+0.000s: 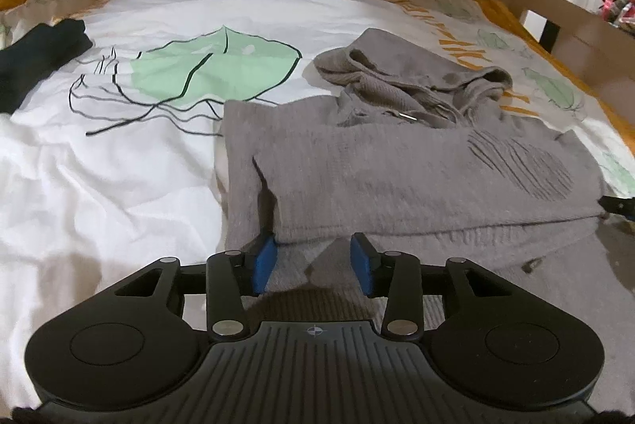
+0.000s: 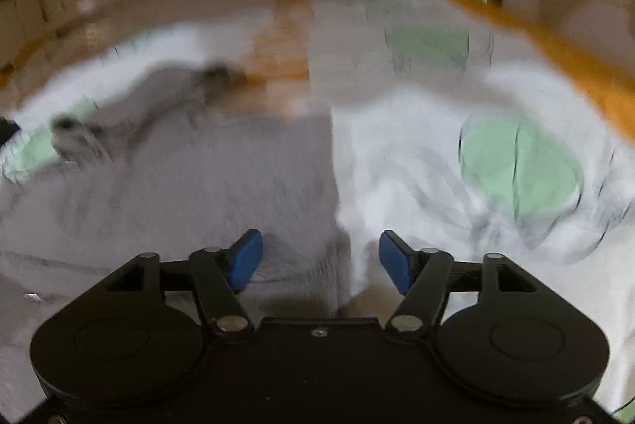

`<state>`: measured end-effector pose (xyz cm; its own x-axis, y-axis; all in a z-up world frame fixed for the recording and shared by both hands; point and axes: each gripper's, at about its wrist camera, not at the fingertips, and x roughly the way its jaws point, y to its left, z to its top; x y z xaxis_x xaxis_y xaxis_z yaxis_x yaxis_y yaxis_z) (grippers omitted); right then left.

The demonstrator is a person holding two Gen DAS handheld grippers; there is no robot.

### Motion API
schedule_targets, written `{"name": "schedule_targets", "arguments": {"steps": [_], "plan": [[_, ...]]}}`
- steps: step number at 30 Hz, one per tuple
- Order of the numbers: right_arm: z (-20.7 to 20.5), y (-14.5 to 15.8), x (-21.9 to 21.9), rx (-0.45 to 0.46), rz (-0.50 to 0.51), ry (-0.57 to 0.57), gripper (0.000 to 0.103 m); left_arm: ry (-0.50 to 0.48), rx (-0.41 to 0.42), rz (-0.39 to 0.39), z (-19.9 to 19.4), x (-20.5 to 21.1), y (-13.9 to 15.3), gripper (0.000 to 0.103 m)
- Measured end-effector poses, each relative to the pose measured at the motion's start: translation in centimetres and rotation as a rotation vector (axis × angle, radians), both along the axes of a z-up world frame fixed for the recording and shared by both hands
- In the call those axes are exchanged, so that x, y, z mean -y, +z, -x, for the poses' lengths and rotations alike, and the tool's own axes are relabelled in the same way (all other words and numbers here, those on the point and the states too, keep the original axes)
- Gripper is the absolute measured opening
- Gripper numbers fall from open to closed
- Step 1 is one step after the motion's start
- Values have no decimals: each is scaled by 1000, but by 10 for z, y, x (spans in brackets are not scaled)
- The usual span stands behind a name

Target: Fold large clothes

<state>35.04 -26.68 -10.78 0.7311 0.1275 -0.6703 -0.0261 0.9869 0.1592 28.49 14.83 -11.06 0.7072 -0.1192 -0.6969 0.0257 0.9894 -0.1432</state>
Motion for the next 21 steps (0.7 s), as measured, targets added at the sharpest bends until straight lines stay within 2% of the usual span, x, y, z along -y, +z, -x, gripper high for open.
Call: {"name": "schedule_targets", "arguments": {"steps": [2, 4, 6, 13, 15, 18, 21], "plan": [[2, 5, 8, -17, -43, -15, 73, 4, -5, 41, 9, -3, 4, 48], [10, 12, 14, -22, -70, -15, 74, 7, -18, 77, 18, -6, 7, 64], [22, 21, 18, -17, -85, -1, 76, 15, -59, 100, 28, -9, 7, 75], [70, 36, 32, -34, -132, 54, 77, 27, -84, 123, 70, -18, -2, 75], [82, 38, 34, -45, -143, 65, 77, 48, -95, 109, 75, -17, 2, 75], [95, 42, 32, -43, -150, 89, 77, 56, -87, 148, 78, -20, 16, 75], [93, 57, 26, -23, -166, 131, 77, 30, -31, 150, 70, -19, 44, 75]]}}
